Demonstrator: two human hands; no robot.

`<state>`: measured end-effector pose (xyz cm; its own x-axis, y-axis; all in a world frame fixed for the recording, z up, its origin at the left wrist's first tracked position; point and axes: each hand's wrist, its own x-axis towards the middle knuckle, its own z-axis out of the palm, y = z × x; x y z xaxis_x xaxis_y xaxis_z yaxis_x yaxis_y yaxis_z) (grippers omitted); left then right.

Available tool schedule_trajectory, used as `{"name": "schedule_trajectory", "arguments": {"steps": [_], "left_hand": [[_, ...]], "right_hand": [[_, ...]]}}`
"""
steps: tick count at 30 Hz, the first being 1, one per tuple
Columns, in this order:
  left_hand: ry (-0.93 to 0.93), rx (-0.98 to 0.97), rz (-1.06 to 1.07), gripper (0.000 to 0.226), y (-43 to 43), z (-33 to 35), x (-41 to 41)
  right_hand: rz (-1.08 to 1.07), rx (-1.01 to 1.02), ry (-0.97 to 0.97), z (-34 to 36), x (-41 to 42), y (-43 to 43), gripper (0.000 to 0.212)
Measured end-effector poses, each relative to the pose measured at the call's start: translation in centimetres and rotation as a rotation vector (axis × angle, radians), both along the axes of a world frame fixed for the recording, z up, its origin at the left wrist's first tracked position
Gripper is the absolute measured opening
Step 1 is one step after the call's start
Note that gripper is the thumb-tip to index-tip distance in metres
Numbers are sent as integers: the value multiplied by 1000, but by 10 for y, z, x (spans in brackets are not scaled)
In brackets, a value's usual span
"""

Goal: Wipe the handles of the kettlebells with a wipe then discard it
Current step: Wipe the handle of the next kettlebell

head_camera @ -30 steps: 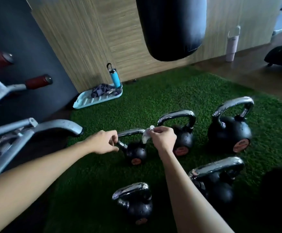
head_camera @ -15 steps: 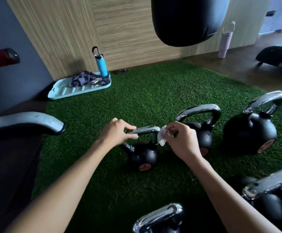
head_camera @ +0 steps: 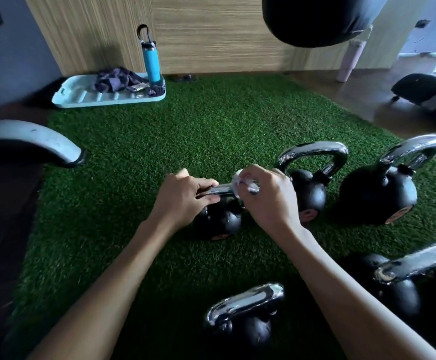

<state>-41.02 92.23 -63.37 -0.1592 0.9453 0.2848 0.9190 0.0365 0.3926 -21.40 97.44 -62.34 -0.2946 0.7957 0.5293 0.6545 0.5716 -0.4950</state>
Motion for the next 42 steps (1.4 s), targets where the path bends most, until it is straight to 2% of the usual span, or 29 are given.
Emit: {"name": "schedule_trajectory", "arguments": {"steps": [2, 5, 10, 16, 19, 23, 26, 29, 35, 39, 42], "left_hand": [[-23, 38, -8, 36, -5, -4, 5], [-18, 78, -13, 44, -7, -10, 7], [-30, 58, 67, 44, -8, -10, 10], [-59, 102, 44, 43, -13, -17, 8], [-111, 97, 34, 47, -20, -17, 8], [-87, 143, -4, 62, -29, -17, 10], [-104, 158, 29, 42, -30, -18, 11], [-137, 190, 50, 37, -32, -17, 8], [-75, 201, 8, 35, -24, -23, 2], [-105, 212, 8, 36, -22, -29, -3], [-94, 212, 12, 35, -22, -31, -5]], "right_hand": [[48, 42, -95, -5, -9, -8, 9], [17, 88, -163, -14, -8, -12, 11], [-114, 20, 33, -15, 10, 5, 12], [41, 126, -150, -21, -15, -6, 13], [-32, 66, -51, -18, -4, 5, 16], [-95, -86, 60, -13, 8, 10, 17], [-1, -30, -6, -15, 3, 2, 15], [57, 35, -90, -19, 8, 0, 17], [-50, -143, 73, -30, 29, 15, 16], [-18, -94, 88, -31, 20, 13, 19], [-91, -197, 171, -37, 20, 20, 18]]}}
